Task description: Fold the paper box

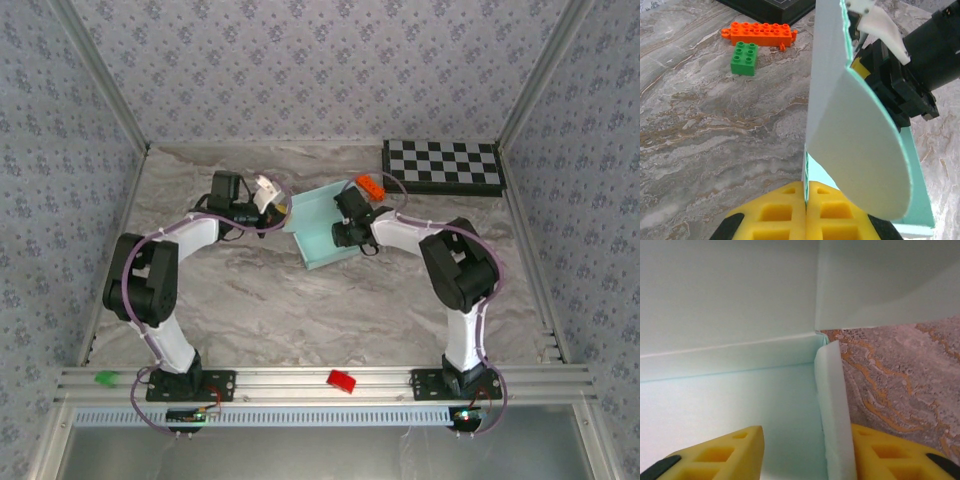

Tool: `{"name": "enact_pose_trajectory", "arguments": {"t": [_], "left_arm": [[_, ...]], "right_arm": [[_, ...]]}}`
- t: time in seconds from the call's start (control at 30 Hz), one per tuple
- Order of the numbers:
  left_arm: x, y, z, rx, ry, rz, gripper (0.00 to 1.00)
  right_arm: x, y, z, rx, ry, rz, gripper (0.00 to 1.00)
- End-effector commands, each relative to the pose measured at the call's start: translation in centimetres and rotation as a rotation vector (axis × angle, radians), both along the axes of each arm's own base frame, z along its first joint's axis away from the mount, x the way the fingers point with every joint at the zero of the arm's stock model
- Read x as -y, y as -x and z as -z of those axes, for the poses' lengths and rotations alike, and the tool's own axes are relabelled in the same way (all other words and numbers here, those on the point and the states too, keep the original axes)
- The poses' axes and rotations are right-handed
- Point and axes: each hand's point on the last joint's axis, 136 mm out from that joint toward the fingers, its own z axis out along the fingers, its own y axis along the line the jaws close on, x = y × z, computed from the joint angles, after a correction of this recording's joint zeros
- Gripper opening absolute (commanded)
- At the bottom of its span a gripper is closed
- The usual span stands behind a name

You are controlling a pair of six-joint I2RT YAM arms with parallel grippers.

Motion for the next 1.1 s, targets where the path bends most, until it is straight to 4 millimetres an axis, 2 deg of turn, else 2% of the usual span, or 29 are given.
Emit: {"name": "enact_pose_trajectory", "arguments": {"t": [0.0,0.17,0.2,0.33,0.63,0.83,1.07], "left_arm": [[0.8,1.2,-1.9,0.034,0.014,0.066,0.0],[0.7,1.3,-1.8,0.045,0.002,0.062,0.0],[0.7,1.3,-1.8,0.047,0.002,0.06,0.0],[0.8,1.4,-2.1,0.068,0.002,0.062,0.0],[0.8,1.6,-2.5,0.09,-0.017,0.071,0.0],[0.8,1.6,-2.4,0.09,-0.019,0.069,0.0],[0.8,1.4,-2.5,0.09,-0.019,0.069,0.0]], "right_arm": [[-0.1,0.5,-1.3,-0.01,-0.061,-0.004,0.51],[0.4,0.5,-1.9,0.0,-0.08,0.002,0.56],[1.1,1.4,-0.8,-0.028,-0.066,0.007,0.57],[2.1,1.7,-0.3,-0.036,-0.049,0.037,0.58],[2.5,2.5,-0.7,-0.038,-0.046,-0.018,0.58],[3.2,3.0,-0.3,-0.069,-0.002,-0.041,0.55],[3.8,3.1,0.2,-0.086,0.049,-0.057,0.45]]}}
